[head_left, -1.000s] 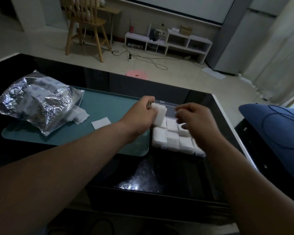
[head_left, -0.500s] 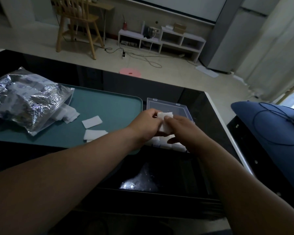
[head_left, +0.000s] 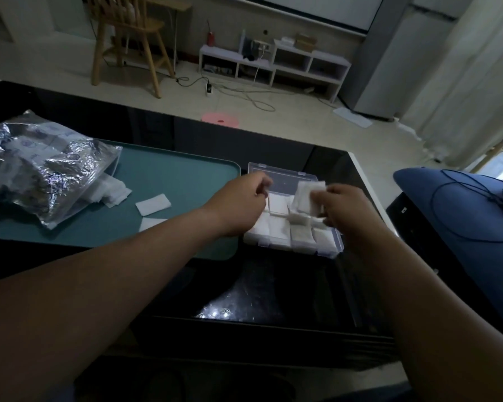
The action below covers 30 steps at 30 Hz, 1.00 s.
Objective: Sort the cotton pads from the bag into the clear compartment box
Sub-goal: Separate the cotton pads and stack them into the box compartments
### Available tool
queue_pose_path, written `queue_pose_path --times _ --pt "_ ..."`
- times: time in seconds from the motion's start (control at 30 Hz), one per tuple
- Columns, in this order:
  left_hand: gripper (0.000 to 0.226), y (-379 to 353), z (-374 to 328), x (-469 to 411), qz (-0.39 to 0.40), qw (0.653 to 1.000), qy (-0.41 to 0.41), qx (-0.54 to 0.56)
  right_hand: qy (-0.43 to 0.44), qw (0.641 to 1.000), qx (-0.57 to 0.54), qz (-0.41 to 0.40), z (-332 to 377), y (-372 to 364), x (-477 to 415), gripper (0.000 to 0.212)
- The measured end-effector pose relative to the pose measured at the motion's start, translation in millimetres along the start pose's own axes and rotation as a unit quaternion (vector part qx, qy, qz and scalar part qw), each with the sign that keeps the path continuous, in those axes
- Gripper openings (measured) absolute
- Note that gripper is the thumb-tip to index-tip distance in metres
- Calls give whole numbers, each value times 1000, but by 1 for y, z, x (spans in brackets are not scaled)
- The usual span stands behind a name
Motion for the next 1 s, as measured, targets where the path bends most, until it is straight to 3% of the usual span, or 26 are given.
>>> queue_pose_path --times 0.1,0.2,0.43,0.57,0.7,0.87,1.0 --pt "32 -13 8 8 59 989 -36 -132 -16 993 103 61 -17 -14 0 12" --pt "29 -23 15 10 72 974 -76 -200 -11 987 136 79 -20 -28 -2 13" --pt "24 -27 21 9 50 968 -109 -219 -23 989 120 80 -23 -39 -5 21" --pt "25 -29 22 8 52 968 -111 -220 -19 989 122 86 -22 -35 -5 15" --pt "29 -30 22 9 53 962 -106 -247 -29 994 96 42 -24 -4 -13 15" --pt "29 -42 6 14 20 932 -168 -321 -37 980 181 80 -34 -3 -13 16" --pt "29 -57 4 14 68 922 -168 -344 -22 973 215 76 -35 -11 -17 23"
Point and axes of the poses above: each hand's wrist, its own x-axis away from the middle knuckle, its own y-axis out of the back of the hand, z = x × y, the point moved 5 cm from there along -x, towards the middle knuckle, and after that the axes turned 1 degree about -z, right-handed, at the moved point
